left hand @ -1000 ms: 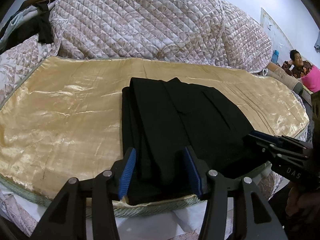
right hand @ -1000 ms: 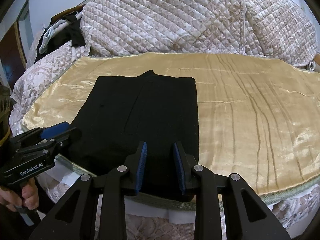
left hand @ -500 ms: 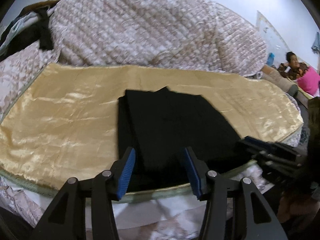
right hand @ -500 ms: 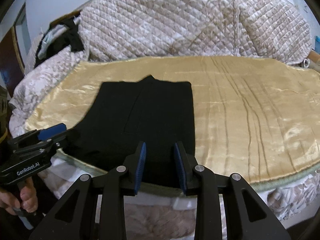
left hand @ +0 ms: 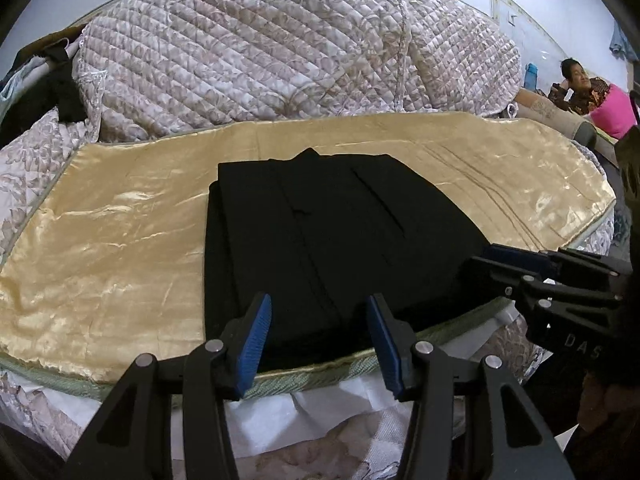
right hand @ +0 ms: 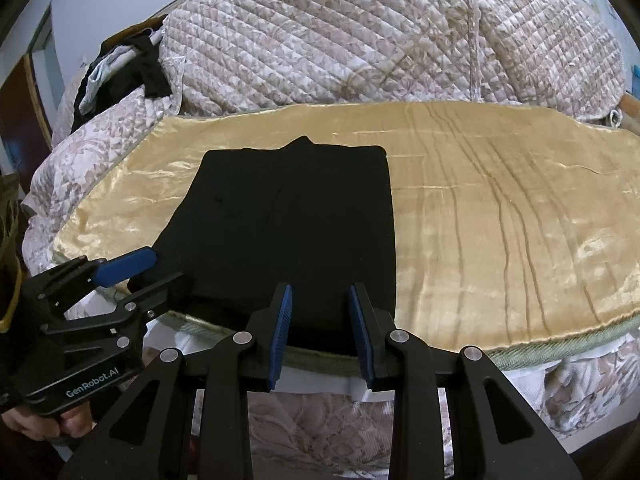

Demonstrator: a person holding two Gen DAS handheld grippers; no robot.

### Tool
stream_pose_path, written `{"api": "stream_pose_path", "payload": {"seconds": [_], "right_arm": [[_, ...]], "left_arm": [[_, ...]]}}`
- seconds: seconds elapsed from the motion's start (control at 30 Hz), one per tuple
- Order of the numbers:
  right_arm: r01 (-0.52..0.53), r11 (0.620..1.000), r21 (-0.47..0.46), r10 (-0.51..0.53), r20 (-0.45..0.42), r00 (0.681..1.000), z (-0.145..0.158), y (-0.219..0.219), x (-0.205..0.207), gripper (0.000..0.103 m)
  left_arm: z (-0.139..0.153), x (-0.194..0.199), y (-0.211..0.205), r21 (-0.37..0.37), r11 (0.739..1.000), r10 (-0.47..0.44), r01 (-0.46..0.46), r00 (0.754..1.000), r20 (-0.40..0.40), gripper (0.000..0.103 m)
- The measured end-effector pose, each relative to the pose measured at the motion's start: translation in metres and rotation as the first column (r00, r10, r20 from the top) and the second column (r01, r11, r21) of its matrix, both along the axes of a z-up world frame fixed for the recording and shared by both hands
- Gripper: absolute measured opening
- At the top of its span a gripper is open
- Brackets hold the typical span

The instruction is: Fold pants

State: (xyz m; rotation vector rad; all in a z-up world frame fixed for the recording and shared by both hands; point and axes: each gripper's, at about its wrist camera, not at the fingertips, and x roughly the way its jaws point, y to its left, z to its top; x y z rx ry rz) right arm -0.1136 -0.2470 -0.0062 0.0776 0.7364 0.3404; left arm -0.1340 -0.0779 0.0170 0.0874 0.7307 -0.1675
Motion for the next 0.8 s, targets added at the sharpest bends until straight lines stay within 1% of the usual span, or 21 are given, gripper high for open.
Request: {"api": "stream_pose_path", "payload": {"seconds": [0.27,0.43,0.57,0.8], "right_arm": [[-0.007,1.0,-0.002,0.007,0.008,1.0,0.003,0.0,-0.004,0.03],[-0.009,1.0,0.001,0.009,0.011,1.0,0.006,-0.002,-0.005,0.03],[-0.009,1.0,0.027,0.009,0.004,1.0,0.011,-0.007,-0.004,0.03],[-0.019,1.0,0.003,0.019,-0.004,1.0,0.016,-0.003,0.001,0.03]], "left_arm": [[0.006,0.0,0.007,-0.008,1.0,0.024,-0.024,1.0,-0.017,0.053],[0.011,0.002,0.015,-0.03,0.998,0.047,-0.048,0.998,-0.042,0.053],[0.012,0.009,0.022,-0.06,0.996,0.056,-0.06,0.997,-0.06,0.053],[0.016,0.025,0.037,-0.103,0.992,0.068,-0.074,0.996,-0.065,0.053]]}}
